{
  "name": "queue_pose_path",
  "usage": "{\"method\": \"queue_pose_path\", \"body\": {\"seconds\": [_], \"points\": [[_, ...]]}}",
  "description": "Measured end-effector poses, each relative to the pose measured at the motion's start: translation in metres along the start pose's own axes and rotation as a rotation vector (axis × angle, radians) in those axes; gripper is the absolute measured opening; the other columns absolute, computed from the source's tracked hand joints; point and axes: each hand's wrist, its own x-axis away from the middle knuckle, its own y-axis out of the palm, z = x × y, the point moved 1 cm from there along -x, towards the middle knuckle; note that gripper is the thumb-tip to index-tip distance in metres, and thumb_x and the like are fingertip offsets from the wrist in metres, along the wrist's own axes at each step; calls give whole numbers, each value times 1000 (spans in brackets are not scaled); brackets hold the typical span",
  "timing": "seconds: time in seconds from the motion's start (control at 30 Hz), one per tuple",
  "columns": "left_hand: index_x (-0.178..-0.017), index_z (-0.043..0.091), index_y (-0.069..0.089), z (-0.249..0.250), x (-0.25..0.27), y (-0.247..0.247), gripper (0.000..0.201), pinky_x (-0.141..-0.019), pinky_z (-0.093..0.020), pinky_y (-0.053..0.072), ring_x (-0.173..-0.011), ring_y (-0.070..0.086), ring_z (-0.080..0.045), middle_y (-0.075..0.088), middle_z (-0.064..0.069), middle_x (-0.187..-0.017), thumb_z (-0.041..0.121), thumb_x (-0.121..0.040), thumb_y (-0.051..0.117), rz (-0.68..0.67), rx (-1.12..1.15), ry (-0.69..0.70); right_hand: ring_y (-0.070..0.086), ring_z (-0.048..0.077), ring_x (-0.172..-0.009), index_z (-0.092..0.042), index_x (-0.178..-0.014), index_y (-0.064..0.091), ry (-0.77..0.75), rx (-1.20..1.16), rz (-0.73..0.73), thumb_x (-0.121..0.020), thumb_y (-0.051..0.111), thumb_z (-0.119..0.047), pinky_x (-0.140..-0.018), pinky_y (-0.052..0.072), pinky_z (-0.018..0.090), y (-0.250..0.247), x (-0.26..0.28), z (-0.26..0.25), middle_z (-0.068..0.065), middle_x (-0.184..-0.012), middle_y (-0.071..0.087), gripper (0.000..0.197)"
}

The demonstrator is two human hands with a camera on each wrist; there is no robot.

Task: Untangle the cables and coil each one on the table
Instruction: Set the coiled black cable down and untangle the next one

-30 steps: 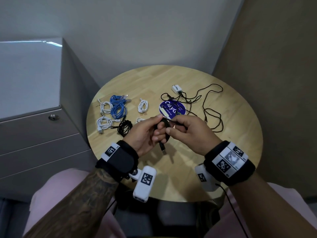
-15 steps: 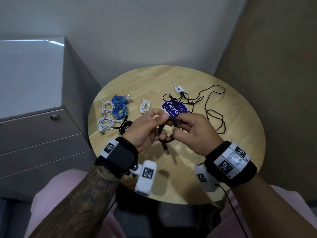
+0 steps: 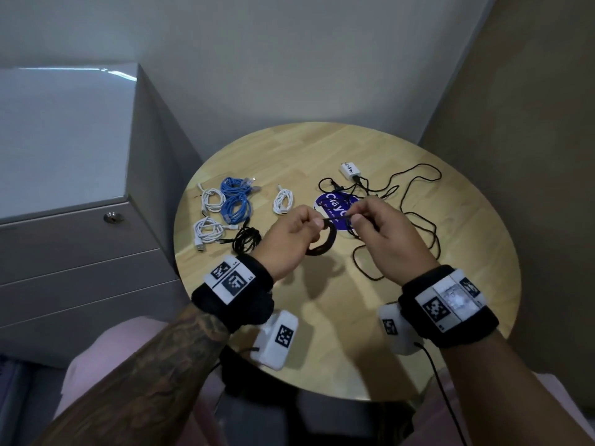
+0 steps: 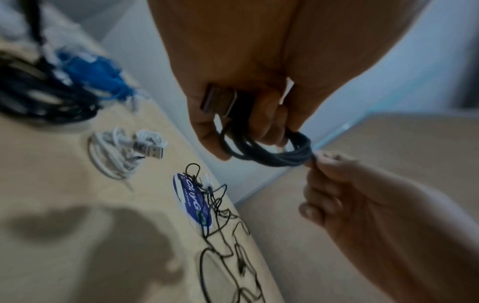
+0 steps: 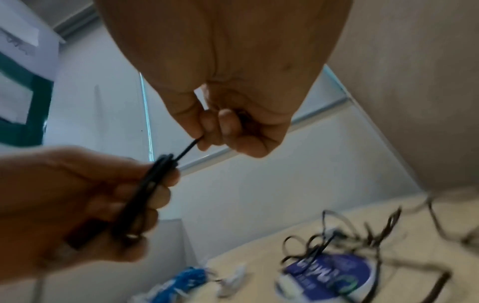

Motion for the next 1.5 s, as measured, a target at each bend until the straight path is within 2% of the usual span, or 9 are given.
{"method": "queue_pose_path", "body": {"seconds": [0.17,0.33,0.5,0.7,0.87,1.1,1.27,1.37,1.5], "points": [[-100,9,54,-3,-5,4,11,-57,-20,34,-54,41,-2,45,0,-68,10,-102,44,9,40,-37,57,15,-99,-21,-104,73,-88,252,-27,-94,67,-19,-86,46,33,10,-4,23,-5,-100,63,12],[-102,6,51,-1,-5,9,9,-52,-15,34,-52,39,-2,42,-4,-68,7,-103,42,-74,96,-64,64,5,-59,-9,-104,75,224,-249,2,-92,69,-6,-60,44,11,18,-6,20,5,-81,73,14],[-97,11,50,0,-8,9,9,-53,-14,36,-53,43,-1,53,-10,-79,6,-102,44,-107,90,-30,48,12,-49,-14,-96,64,384,-601,-35,-95,62,-1,-51,36,21,17,-7,13,4,-71,70,13],[-90,16,45,0,-10,7,16,-52,-20,34,-49,43,0,54,12,-60,7,-103,43,-57,122,37,54,12,-74,-15,-127,63,228,-623,-151,-91,70,-4,-70,46,20,26,-1,10,3,-84,60,38],[-93,14,44,-3,-5,12,17,-57,-19,36,-57,41,-5,50,5,-66,4,-104,36,-57,94,99,57,13,-80,-15,-111,66,221,-567,48,-85,81,-21,-80,50,32,41,1,8,4,-87,62,31],[-95,14,47,4,-2,13,16,-56,-19,38,-60,44,-9,48,-4,-66,10,-104,34,-21,167,104,61,19,-79,-15,-100,68,128,-491,163,-88,76,-26,-75,51,31,40,-1,7,25,-90,68,18],[-102,18,44,-3,-1,14,13,-62,-30,42,-64,44,-15,52,-4,-70,14,-91,38,-23,121,134,53,31,-65,-18,-91,64,50,-338,226,-93,72,-28,-61,48,41,45,-2,11,20,-77,63,13],[-111,24,42,-5,4,14,15,-74,-48,50,-70,51,-18,55,0,-74,19,-98,42,-2,-93,235,43,15,-56,-19,-87,61,40,-270,263,-92,73,-35,-53,40,36,44,-2,12,6,-61,51,21],[-117,17,44,-5,3,18,15,-73,-42,51,-68,55,-17,56,-1,-69,19,-102,46,54,-62,235,47,13,-48,-19,-84,56,0,-189,310,-94,69,-41,-50,45,36,43,0,11,-6,-54,53,28]]}}
